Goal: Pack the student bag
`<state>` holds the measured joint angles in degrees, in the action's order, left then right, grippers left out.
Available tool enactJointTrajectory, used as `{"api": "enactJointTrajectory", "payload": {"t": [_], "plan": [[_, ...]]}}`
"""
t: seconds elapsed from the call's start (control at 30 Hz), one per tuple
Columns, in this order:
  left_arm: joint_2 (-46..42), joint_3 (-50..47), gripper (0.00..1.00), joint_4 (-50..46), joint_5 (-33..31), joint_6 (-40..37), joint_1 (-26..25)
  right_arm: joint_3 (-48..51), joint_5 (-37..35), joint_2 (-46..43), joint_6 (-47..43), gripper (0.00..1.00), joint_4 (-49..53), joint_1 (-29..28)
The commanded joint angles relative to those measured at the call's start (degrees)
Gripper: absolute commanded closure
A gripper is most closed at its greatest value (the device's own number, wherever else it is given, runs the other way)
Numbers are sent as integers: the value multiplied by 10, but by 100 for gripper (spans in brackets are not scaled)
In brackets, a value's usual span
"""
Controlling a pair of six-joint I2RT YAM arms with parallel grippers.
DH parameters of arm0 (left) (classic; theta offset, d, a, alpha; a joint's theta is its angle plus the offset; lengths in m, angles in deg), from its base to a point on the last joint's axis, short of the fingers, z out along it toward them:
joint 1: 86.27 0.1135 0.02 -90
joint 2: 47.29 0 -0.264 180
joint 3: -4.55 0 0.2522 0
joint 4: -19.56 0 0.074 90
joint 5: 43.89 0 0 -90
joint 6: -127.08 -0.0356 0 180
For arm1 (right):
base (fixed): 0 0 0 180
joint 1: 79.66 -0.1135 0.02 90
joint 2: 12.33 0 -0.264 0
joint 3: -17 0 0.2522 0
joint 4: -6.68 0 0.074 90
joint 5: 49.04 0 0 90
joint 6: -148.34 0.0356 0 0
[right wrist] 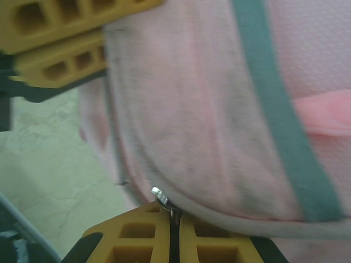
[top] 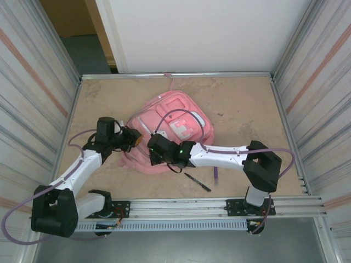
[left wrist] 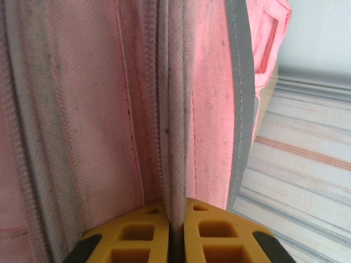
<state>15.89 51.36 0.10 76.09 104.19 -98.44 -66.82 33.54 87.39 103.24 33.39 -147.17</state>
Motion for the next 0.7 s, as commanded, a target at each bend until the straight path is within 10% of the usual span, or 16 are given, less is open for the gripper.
{"api": "enactJointTrajectory", "payload": {"t": [0.0, 0.5, 0.67], "plan": [[-11, -13, 90, 24, 13, 32, -28, -56, 82, 32, -44, 93, -85, -10], [-14, -33, 88, 10, 20, 9, 7, 25, 108, -60, -213, 56, -67, 12], [17, 4, 85, -34, 45, -74, 22, 108, -39, -161, -374, 52, -29, -5]]}}
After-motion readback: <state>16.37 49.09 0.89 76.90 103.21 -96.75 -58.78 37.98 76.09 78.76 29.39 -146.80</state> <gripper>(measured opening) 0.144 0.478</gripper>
